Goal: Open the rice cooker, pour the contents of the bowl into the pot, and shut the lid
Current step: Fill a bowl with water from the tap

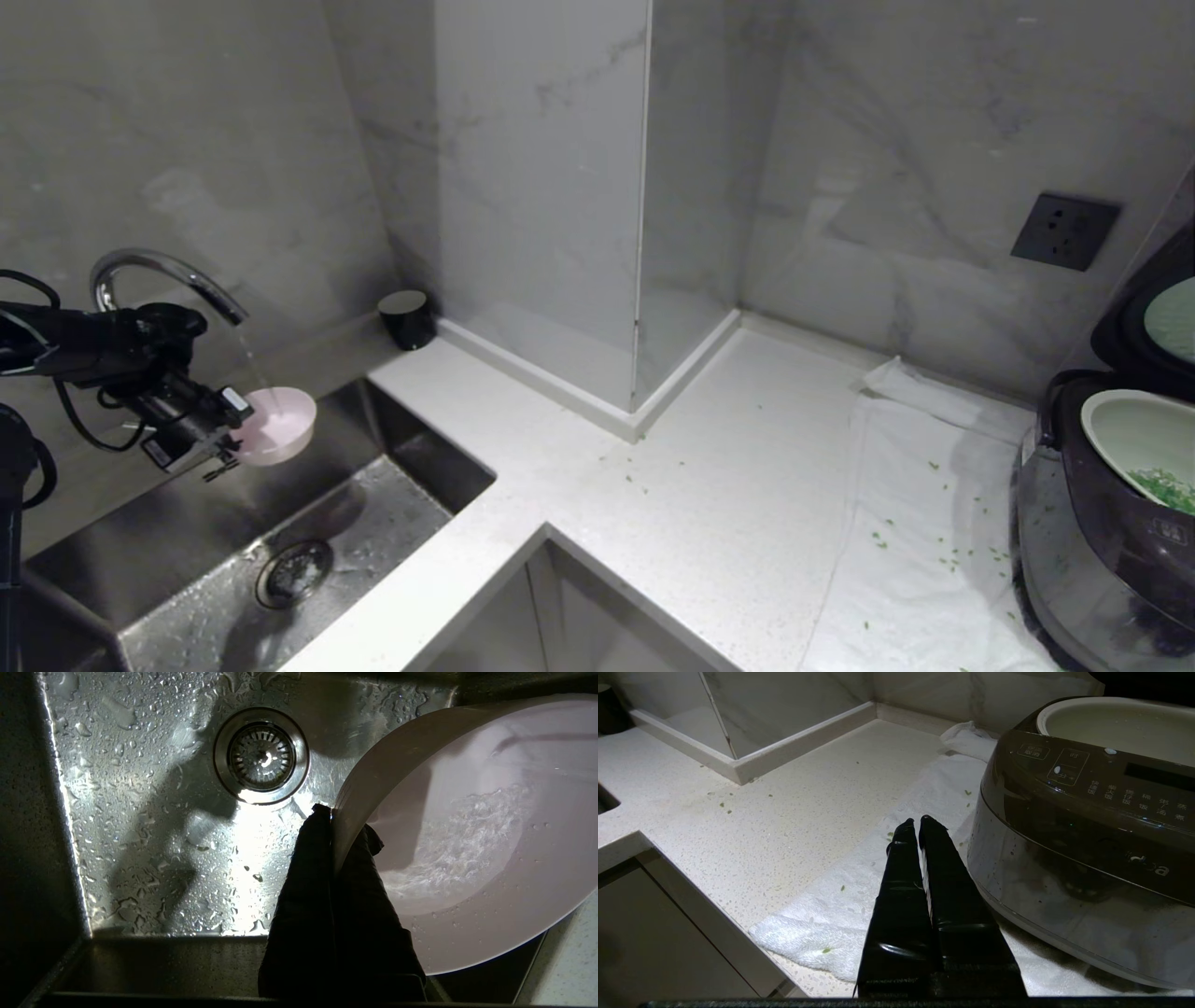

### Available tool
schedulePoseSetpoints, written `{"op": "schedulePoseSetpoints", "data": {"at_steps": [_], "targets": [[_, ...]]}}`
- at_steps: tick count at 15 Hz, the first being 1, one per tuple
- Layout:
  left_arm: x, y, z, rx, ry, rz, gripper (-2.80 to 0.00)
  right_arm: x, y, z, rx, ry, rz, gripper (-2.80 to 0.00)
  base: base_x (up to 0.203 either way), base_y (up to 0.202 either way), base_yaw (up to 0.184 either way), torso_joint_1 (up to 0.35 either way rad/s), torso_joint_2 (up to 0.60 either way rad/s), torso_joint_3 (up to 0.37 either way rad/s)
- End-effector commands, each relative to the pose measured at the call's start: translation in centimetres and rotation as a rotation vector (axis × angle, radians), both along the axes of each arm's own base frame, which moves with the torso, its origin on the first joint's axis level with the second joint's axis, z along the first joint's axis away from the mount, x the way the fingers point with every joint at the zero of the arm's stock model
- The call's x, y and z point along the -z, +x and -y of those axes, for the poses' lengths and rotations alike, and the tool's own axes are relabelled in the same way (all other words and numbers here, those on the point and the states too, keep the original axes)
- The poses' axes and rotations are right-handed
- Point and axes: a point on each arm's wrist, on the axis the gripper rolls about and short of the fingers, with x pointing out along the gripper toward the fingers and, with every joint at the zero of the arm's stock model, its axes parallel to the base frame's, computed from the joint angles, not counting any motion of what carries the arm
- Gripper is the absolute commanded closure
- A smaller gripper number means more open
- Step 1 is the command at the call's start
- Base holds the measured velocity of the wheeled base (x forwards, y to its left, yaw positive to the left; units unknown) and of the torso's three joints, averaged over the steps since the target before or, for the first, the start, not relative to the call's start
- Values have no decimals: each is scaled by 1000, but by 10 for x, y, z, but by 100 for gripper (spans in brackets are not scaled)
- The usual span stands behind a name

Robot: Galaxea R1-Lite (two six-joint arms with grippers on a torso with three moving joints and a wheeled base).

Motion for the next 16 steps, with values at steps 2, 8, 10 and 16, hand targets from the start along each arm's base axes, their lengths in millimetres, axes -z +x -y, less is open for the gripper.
{"op": "schedulePoseSetpoints", "data": {"at_steps": [2, 8, 10, 16], "targets": [[-1, -1, 0, -3, -1, 0, 0, 0, 0, 0, 0, 0, -1, 0, 0, 0, 0, 0, 0, 0], [-2, -2, 1, 6, -26, -4, 0, 0, 0, 0, 1, 0, -1, 0, 0, 0, 0, 0, 0, 0], [-2, -2, 1, 9, -35, -1, 0, 0, 0, 0, 0, 0, -1, 0, 0, 0, 0, 0, 0, 0], [-2, -2, 1, 9, -35, -2, 0, 0, 0, 0, -1, 0, -1, 0, 0, 0, 0, 0, 0, 0]]}}
